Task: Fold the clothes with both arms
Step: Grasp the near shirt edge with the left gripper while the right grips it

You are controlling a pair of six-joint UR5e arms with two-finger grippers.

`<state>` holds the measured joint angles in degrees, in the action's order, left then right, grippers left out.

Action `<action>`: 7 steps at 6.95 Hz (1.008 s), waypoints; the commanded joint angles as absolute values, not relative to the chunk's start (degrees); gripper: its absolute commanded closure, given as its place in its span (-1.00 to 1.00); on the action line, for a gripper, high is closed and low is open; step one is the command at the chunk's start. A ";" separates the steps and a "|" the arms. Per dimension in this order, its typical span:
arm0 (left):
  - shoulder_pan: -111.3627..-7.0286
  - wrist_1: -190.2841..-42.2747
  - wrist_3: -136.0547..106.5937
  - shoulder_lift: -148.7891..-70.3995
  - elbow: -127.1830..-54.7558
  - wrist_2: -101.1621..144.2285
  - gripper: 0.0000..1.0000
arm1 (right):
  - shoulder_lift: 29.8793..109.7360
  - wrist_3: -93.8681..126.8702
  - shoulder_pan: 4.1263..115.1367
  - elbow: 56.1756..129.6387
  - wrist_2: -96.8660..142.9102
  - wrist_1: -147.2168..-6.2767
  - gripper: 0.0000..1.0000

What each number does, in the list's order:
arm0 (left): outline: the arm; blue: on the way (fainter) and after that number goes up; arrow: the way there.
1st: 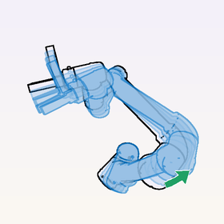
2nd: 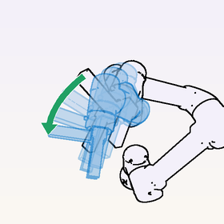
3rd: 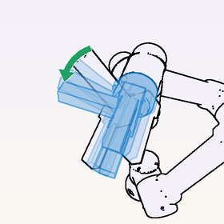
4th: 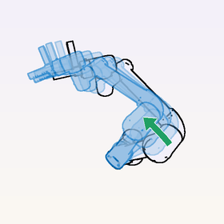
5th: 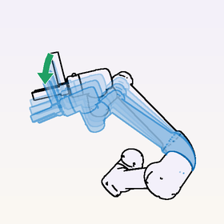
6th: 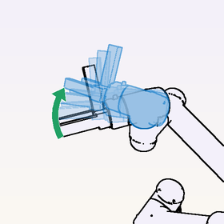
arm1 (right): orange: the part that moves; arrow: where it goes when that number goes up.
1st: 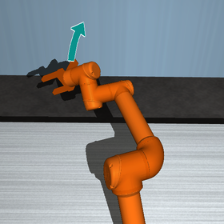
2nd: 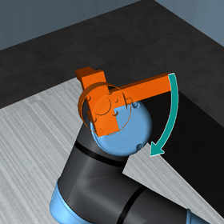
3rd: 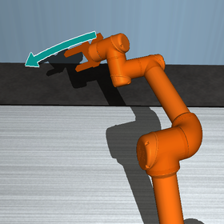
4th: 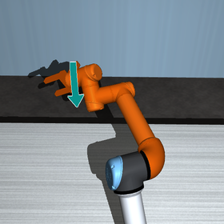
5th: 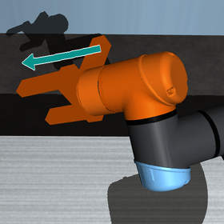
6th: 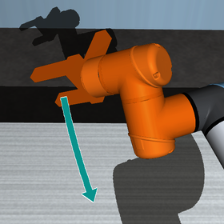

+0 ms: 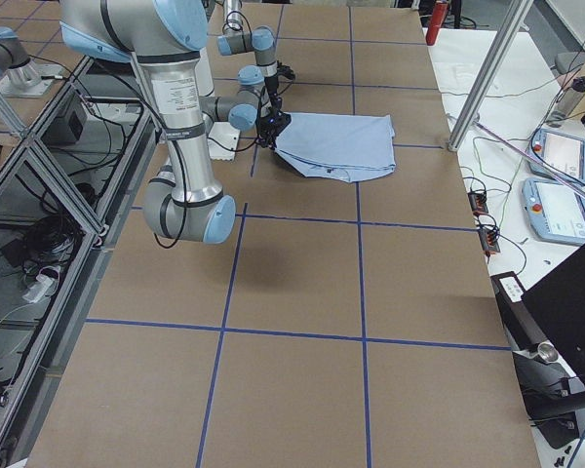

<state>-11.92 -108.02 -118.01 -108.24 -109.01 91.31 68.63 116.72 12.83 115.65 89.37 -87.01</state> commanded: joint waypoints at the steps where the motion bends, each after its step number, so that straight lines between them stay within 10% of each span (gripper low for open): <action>1: -11.95 -108.02 -118.39 -108.28 -109.60 91.41 1.00 | 68.73 116.72 12.83 115.93 89.30 -87.01 1.00; 7: -11.34 -97.05 -119.53 -107.41 -133.03 95.96 1.00 | 75.40 117.33 12.74 133.38 93.60 -87.36 1.00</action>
